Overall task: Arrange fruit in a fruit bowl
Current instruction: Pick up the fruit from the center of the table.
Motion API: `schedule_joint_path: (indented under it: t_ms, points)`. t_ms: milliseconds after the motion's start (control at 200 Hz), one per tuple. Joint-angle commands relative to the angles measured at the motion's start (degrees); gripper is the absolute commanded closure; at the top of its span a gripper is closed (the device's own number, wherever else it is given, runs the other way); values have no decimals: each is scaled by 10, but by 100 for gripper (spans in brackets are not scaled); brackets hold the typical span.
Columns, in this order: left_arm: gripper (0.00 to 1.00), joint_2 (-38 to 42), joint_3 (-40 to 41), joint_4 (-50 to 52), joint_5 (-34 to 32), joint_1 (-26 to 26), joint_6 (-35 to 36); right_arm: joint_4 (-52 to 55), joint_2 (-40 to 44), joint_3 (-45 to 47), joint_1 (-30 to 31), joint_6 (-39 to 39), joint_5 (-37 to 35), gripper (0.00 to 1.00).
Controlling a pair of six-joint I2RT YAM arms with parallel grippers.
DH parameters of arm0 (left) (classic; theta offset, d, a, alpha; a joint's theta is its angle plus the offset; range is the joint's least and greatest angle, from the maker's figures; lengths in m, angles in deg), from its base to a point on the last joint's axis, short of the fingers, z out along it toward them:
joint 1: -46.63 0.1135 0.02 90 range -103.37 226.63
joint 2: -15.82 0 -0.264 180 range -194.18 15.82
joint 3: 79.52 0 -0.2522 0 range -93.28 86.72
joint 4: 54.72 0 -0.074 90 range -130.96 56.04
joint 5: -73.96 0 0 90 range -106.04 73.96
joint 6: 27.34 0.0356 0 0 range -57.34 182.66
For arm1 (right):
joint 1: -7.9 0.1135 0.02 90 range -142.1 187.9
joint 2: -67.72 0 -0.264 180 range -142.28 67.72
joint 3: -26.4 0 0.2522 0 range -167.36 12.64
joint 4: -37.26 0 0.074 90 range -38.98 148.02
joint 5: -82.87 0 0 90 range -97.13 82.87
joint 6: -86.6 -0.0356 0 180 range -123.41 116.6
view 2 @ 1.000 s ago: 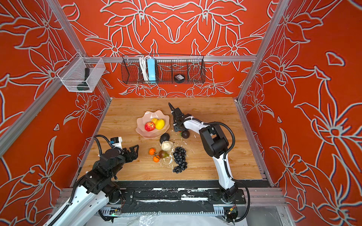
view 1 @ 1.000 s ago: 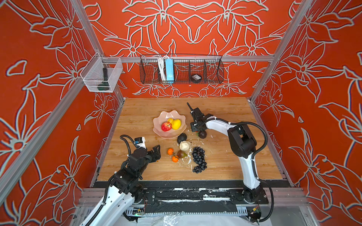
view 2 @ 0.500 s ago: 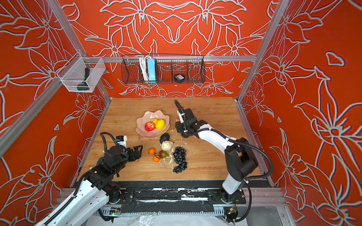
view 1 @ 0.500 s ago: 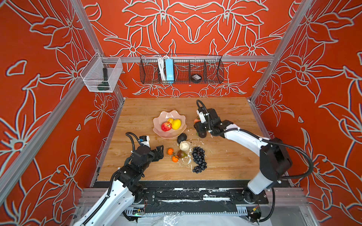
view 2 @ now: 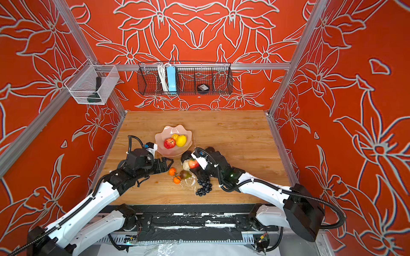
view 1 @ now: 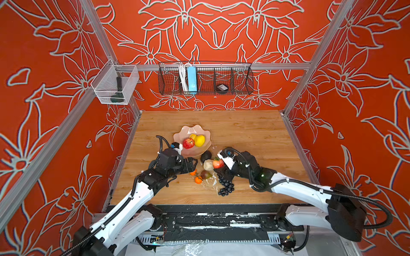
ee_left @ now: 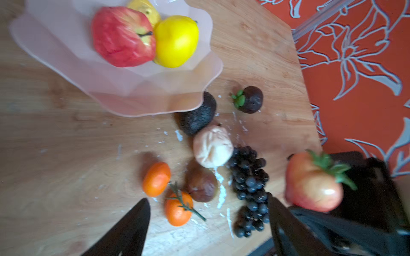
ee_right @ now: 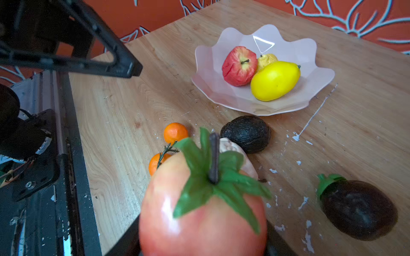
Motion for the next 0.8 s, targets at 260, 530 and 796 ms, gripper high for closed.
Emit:
schedule_joint_path:
  t_ms: [260, 530, 796]
  points:
    - [40, -41, -84, 43, 86, -69, 26, -152, -6, 66, 43, 65, -6, 42]
    - [60, -90, -121, 50, 77, -104, 39, -157, -27, 61, 76, 89, -26, 42]
    - [74, -120, -136, 57, 72, -117, 45, -155, -34, 56, 87, 93, -37, 42]
